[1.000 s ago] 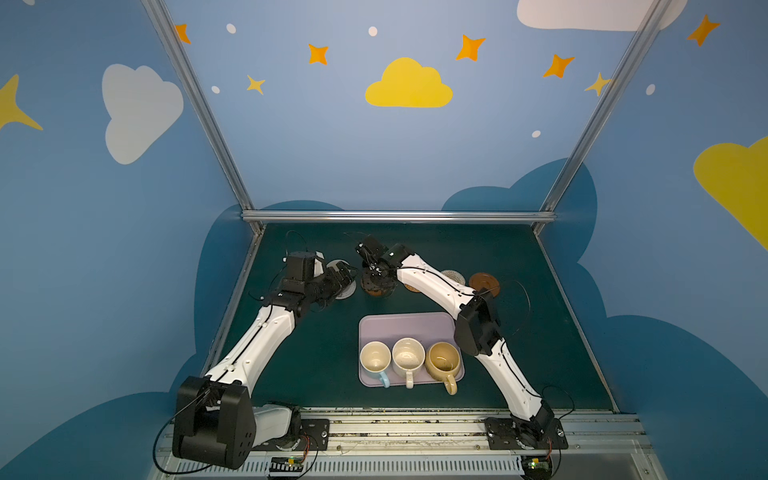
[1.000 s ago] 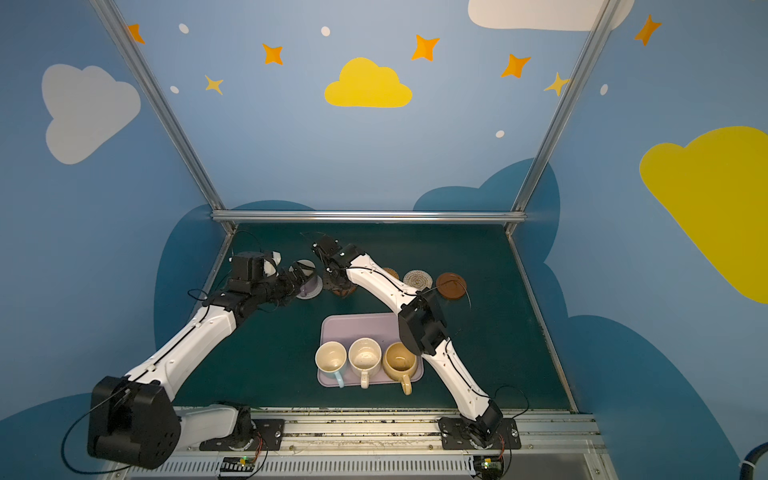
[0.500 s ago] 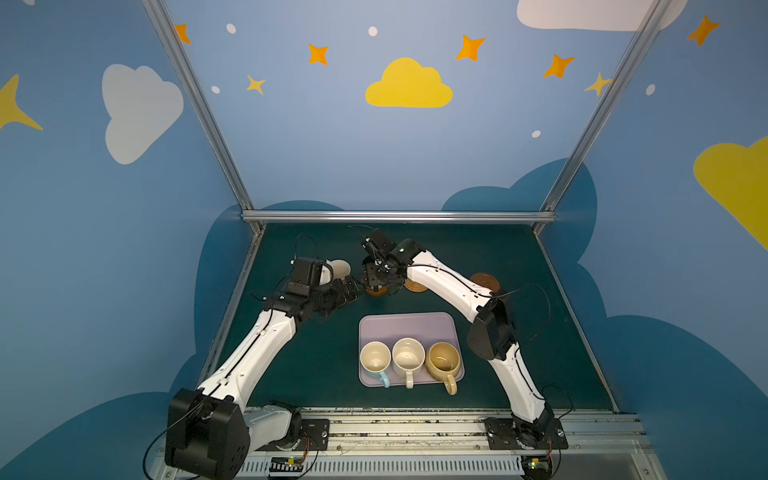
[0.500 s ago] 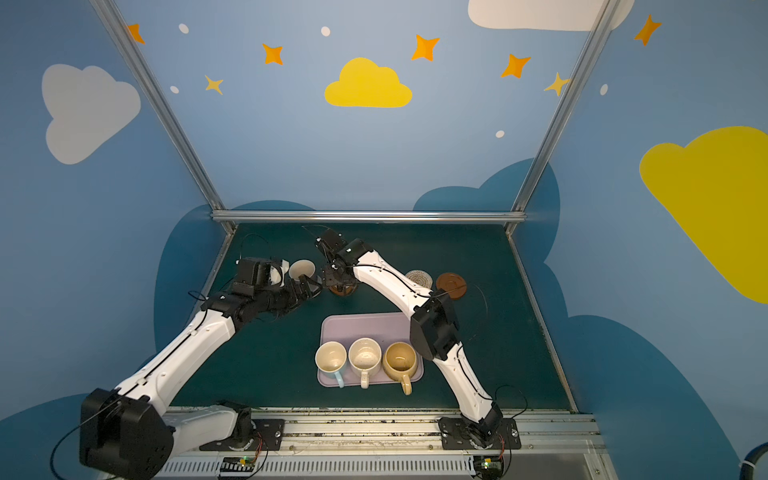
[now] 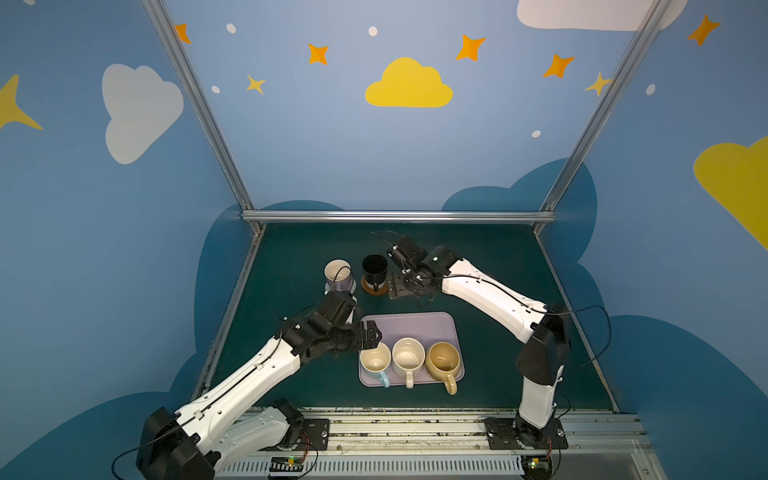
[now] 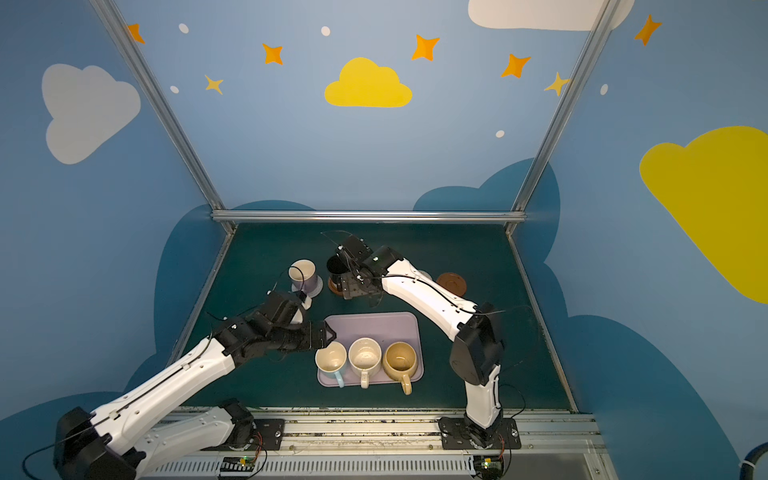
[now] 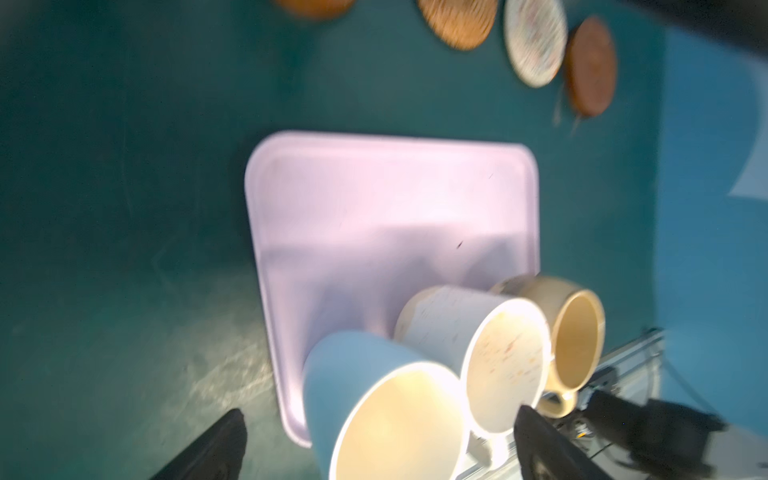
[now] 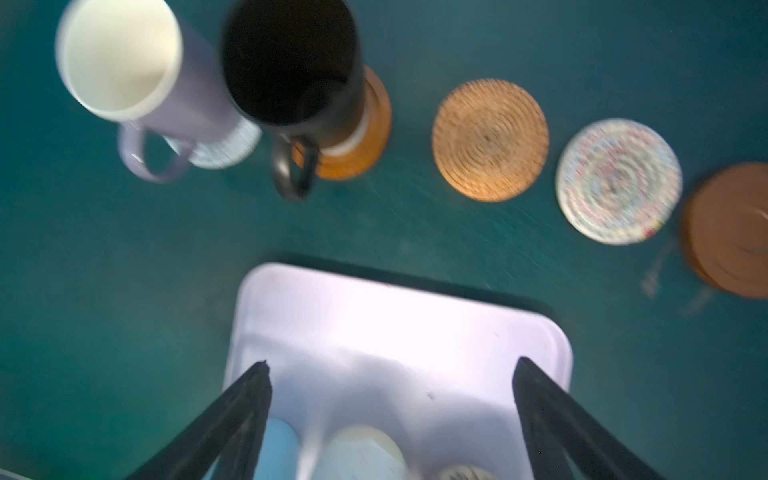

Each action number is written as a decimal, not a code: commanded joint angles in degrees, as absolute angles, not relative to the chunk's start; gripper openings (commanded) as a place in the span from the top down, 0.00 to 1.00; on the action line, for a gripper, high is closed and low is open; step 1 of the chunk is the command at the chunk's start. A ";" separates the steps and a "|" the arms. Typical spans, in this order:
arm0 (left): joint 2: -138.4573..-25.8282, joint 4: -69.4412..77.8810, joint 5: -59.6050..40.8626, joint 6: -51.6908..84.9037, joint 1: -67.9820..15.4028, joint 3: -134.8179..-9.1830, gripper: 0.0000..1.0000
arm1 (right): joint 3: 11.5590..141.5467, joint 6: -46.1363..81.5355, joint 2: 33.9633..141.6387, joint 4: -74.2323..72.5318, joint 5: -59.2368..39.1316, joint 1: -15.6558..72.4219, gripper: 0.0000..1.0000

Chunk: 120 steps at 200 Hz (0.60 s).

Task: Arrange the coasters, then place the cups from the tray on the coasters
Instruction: 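Raise the right gripper from the black mug while left gripper reaches toward the light-blue mug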

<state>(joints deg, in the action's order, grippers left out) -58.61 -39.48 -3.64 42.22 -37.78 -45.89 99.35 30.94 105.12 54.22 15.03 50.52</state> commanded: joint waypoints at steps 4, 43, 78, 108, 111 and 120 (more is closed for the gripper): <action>-55.96 -44.45 3.86 43.95 -40.52 -46.02 0.00 | 88.65 28.88 96.06 48.56 15.16 50.89 0.10; -53.33 -43.39 2.95 45.63 -44.89 -44.10 0.00 | 71.41 27.00 81.49 38.54 8.50 50.86 0.09; -56.06 -42.57 3.52 48.20 -50.85 -43.09 0.00 | 60.82 26.42 72.34 33.72 6.77 50.89 0.10; -57.48 -44.20 6.40 49.73 -54.59 -43.34 0.00 | 54.37 28.73 67.55 30.94 6.53 50.91 0.10; -57.52 -44.24 6.41 49.81 -54.77 -43.26 0.00 | 53.98 28.98 67.32 30.94 6.44 50.94 0.10; -57.66 -43.55 6.37 50.08 -55.25 -42.66 0.00 | 53.29 29.74 66.88 31.35 6.30 50.89 0.09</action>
